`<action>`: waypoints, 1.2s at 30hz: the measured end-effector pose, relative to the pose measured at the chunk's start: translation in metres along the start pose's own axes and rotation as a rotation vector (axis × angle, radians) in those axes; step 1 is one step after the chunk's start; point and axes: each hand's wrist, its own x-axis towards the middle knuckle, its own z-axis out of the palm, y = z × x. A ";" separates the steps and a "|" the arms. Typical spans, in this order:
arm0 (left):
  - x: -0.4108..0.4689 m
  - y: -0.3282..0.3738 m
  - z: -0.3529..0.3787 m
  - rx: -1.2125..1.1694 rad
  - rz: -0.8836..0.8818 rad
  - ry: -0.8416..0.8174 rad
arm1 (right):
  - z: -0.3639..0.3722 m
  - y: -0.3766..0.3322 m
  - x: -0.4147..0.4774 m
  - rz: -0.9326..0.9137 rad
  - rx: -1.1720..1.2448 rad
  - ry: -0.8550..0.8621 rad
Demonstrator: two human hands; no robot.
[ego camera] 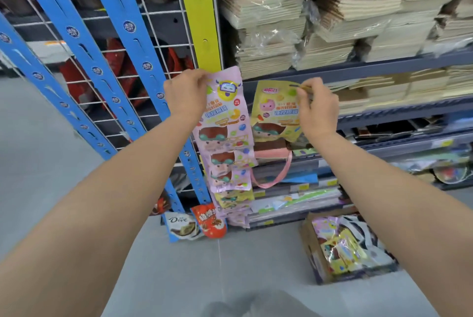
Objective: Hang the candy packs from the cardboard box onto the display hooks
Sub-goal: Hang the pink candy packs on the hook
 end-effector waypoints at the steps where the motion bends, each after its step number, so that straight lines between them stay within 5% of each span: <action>1: 0.002 0.002 0.002 -0.040 -0.016 0.020 | 0.001 -0.001 0.003 -0.006 0.019 0.027; 22: 0.011 -0.005 0.016 -0.109 0.003 -0.013 | 0.036 -0.029 0.001 -0.241 0.006 -0.063; 32: 0.023 0.016 0.012 -0.150 -0.408 -0.143 | 0.050 -0.030 -0.007 -0.236 -0.018 -0.167; 36: 0.023 0.018 0.010 -0.182 -0.420 -0.169 | 0.049 -0.033 -0.004 -0.244 -0.019 -0.185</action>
